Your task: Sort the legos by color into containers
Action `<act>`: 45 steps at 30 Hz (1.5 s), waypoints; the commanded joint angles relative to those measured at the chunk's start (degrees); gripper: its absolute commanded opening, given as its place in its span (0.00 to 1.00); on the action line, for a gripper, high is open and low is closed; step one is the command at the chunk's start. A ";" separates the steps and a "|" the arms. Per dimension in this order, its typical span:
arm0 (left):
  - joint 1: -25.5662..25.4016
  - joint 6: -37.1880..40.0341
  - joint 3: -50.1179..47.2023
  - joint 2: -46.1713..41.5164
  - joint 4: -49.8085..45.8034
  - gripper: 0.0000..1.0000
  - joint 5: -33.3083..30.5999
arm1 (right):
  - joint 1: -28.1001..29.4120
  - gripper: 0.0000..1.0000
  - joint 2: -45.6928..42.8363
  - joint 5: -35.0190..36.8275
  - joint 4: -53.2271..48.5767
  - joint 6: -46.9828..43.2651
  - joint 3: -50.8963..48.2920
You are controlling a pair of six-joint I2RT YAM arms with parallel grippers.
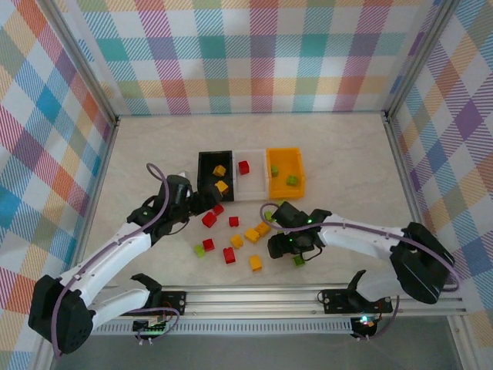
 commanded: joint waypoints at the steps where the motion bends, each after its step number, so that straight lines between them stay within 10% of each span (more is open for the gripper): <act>1: -0.34 -1.06 -1.67 -0.95 0.97 1.00 -1.00 | 1.08 0.79 3.56 4.49 0.89 1.73 2.03; 13: 0.18 -0.96 -2.70 -1.38 0.72 1.00 -1.14 | 1.37 0.49 4.36 4.03 2.48 -0.11 3.16; 22: 1.33 -0.86 -3.67 -3.83 -1.26 1.00 -0.37 | -1.73 0.46 -4.48 3.66 -3.96 -6.10 14.42; 39: 1.86 -2.05 -8.45 -9.36 -4.10 1.00 0.43 | -12.25 0.48 39.73 5.17 -6.71 -12.67 59.39; 45: 2.12 -1.34 -8.46 -8.78 -4.50 1.00 0.40 | -12.61 0.66 44.35 4.73 -7.41 -14.88 65.24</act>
